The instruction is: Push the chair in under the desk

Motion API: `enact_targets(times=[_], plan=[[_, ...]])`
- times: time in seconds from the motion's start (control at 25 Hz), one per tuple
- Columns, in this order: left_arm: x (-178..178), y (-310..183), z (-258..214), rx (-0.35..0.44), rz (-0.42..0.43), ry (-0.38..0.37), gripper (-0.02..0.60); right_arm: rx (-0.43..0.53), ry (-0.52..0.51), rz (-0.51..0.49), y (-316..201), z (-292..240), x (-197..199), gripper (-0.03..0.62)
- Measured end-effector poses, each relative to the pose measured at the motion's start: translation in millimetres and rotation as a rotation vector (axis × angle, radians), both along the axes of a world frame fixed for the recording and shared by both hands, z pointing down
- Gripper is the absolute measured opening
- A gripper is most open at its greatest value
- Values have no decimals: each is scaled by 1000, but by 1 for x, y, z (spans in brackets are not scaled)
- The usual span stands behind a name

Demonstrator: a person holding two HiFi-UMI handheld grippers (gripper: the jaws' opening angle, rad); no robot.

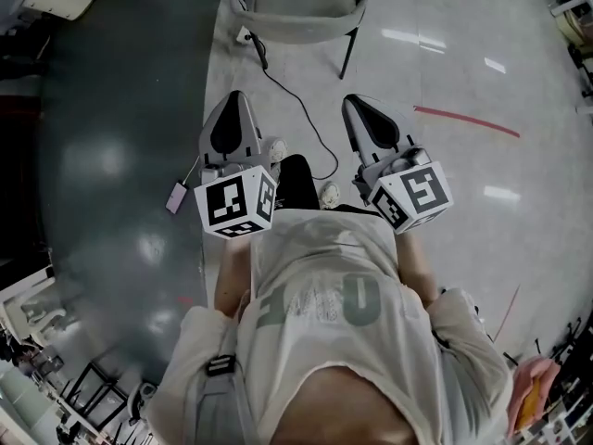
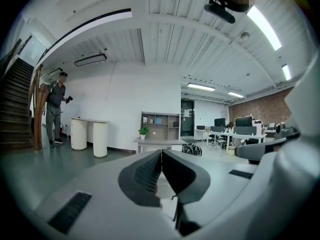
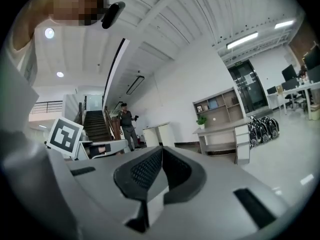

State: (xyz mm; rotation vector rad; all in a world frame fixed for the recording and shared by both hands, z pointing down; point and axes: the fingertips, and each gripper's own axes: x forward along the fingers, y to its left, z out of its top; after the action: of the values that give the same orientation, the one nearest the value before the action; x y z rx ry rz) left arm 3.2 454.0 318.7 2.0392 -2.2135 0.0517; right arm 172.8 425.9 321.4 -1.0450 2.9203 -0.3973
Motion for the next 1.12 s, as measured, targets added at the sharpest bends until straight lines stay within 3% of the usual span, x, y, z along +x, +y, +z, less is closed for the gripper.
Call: enact_targets(times=[0.28,0.44,0.84,1.12], plan=[[-6,-54,15,7,61,-6,15,-26,50,69,-48,24,1,17],[-19,-102,20,19,107,6,15,9,140,91,-87,31,-14,17],[-94,-246,21,9,203,-1,15,0,179,169,-229,27,-90,17],[-129,-317,22,37,230,-16,15,12,224,190,-290,35,-125,17]])
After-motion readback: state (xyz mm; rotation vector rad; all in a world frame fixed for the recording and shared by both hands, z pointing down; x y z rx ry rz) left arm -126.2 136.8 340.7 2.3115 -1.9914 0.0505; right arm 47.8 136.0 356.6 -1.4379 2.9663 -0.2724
